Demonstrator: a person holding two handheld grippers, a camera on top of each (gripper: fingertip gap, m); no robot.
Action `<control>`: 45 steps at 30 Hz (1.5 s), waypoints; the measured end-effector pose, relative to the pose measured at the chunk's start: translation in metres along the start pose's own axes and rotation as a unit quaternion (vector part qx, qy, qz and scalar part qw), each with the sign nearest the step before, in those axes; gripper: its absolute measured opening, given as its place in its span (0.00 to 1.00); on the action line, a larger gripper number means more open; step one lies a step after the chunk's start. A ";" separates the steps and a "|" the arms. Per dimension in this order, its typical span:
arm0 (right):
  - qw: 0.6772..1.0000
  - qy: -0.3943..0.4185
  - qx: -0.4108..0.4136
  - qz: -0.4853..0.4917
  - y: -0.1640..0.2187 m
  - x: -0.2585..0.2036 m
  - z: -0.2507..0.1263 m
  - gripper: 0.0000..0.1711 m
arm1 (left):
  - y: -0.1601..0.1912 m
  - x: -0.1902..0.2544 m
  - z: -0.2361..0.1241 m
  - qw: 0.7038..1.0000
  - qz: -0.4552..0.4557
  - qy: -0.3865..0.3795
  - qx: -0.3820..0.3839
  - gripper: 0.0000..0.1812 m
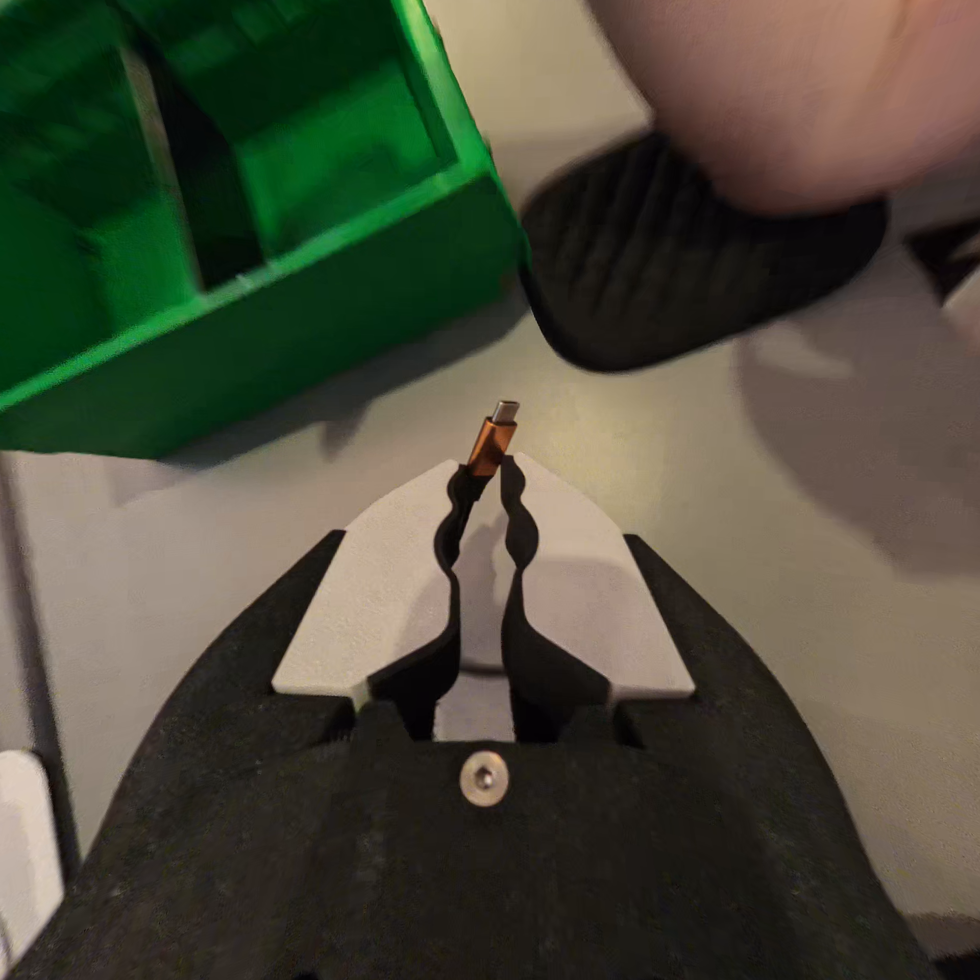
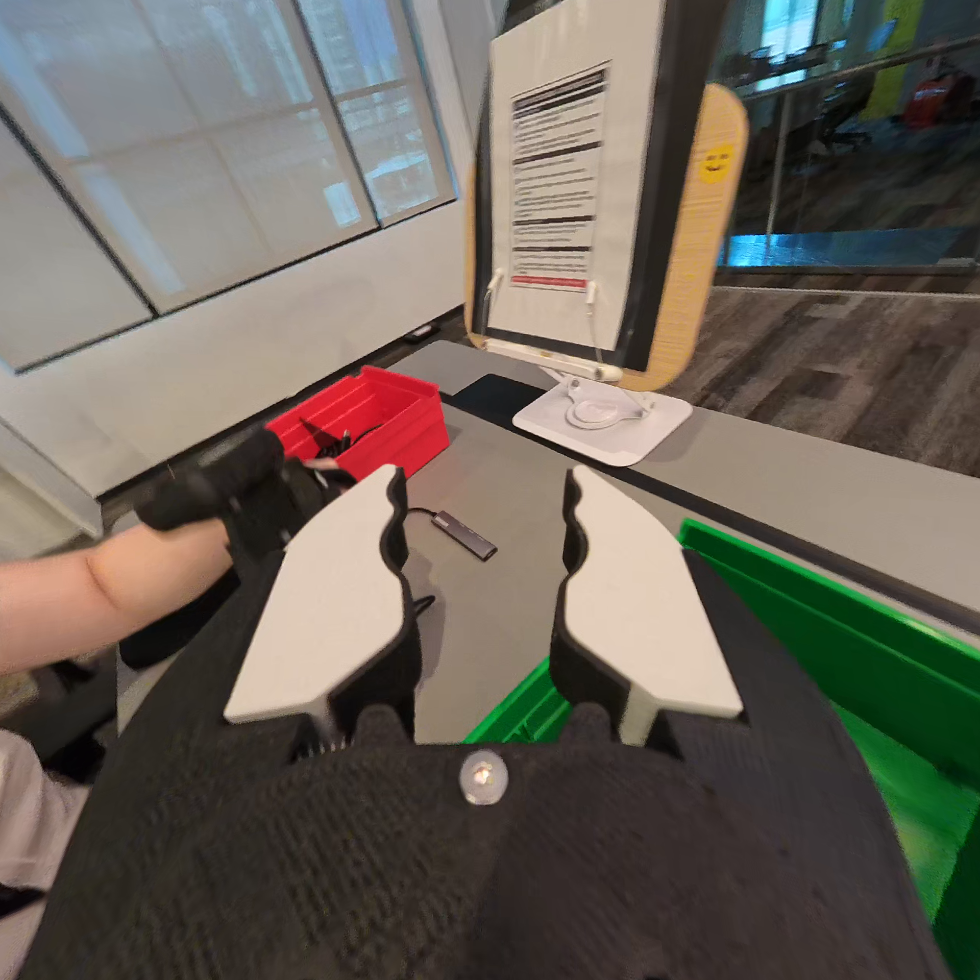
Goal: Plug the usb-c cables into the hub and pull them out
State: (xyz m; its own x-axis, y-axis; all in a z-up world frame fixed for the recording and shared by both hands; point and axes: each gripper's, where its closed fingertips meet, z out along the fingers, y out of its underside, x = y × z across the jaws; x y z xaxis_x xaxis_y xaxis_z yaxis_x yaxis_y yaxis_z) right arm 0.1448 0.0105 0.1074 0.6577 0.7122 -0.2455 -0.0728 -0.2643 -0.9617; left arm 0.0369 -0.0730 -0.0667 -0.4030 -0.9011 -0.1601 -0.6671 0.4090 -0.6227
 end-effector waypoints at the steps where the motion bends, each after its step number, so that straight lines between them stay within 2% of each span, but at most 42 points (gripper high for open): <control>1: 1.000 -0.017 -0.009 -0.021 0.002 -0.008 0.008 0.34 | -0.011 -0.003 -0.019 0.999 -0.005 -0.026 0.042 0.06; 5: 0.980 -0.151 -0.024 -0.128 0.011 -0.065 0.052 0.34 | -0.042 -0.010 -0.100 0.969 -0.020 -0.128 0.210 0.04; 7: 0.956 -0.245 -0.046 -0.156 0.028 -0.099 0.073 0.33 | -0.053 -0.002 -0.128 0.950 -0.024 -0.127 0.283 0.03; 11: 0.911 -0.336 -0.156 -0.179 0.083 -0.134 0.107 0.33 | -0.040 -0.006 -0.143 0.948 -0.032 -0.162 0.271 0.03; 14: 0.893 -0.365 -0.174 -0.199 0.101 -0.150 0.125 0.32 | -0.035 -0.010 -0.154 0.942 -0.047 -0.175 0.284 0.03; 15: 0.896 -0.359 -0.169 -0.202 0.101 -0.150 0.133 0.26 | -0.032 -0.013 -0.159 0.939 -0.053 -0.184 0.287 0.03; 16: 0.903 -0.341 -0.168 -0.201 0.099 -0.147 0.141 0.13 | -0.029 -0.014 -0.165 0.936 -0.055 -0.190 0.291 0.03; 17: 0.911 -0.323 -0.171 -0.192 0.095 -0.143 0.147 0.07 | -0.024 -0.018 -0.172 0.931 -0.062 -0.206 0.293 0.03; 19: 0.923 -0.313 -0.147 -0.170 0.081 -0.147 0.152 0.03 | -0.018 -0.029 -0.192 0.915 -0.090 -0.240 0.310 0.03; 22: 0.933 -0.277 -0.117 -0.200 0.064 -0.151 0.152 0.02 | -0.012 -0.033 -0.214 0.897 -0.127 -0.256 0.337 0.03; 23: 0.938 -0.239 -0.114 -0.223 0.059 -0.146 0.154 0.03 | -0.010 -0.035 -0.219 0.893 -0.141 -0.263 0.337 0.04; 25: 0.942 -0.124 -0.096 -0.296 0.044 -0.129 0.159 0.03 | -0.012 -0.034 -0.226 0.886 -0.169 -0.259 0.345 0.13; 28: 0.908 0.050 -0.078 -0.408 0.020 -0.106 0.157 0.03 | -0.029 -0.027 -0.231 0.881 -0.179 -0.246 0.362 0.27; 31: 0.845 0.133 -0.068 -0.514 0.010 -0.109 0.156 0.03 | -0.037 -0.035 -0.235 0.864 -0.172 -0.327 0.342 0.26; 33: 0.825 0.147 -0.076 -0.540 0.012 -0.114 0.160 0.03 | -0.037 -0.038 -0.232 0.860 -0.165 -0.374 0.306 0.19; 36: 0.811 0.161 -0.075 -0.557 0.012 -0.118 0.164 0.03 | -0.026 -0.047 -0.231 0.843 -0.203 -0.427 0.259 0.16; 39: 0.794 0.190 -0.076 -0.572 0.009 -0.116 0.164 0.03 | -0.023 -0.049 -0.228 0.836 -0.234 -0.419 0.266 0.10; 42: 0.784 0.185 -0.077 -0.588 0.012 -0.122 0.167 0.03 | -0.025 -0.049 -0.227 0.838 -0.227 -0.411 0.278 0.07; 45: 0.792 0.172 -0.068 -0.582 0.014 -0.124 0.170 0.03 | -0.024 -0.049 -0.229 0.838 -0.217 -0.419 0.272 0.07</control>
State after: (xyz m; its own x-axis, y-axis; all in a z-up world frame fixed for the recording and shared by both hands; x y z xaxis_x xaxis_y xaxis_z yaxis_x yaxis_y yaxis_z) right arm -0.0654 0.0288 0.1037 0.3877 0.3109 0.8678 0.7989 0.3564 -0.4846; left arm -0.0708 -0.0051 0.1316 0.5383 -0.8258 -0.1684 -0.1601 0.0960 -0.9824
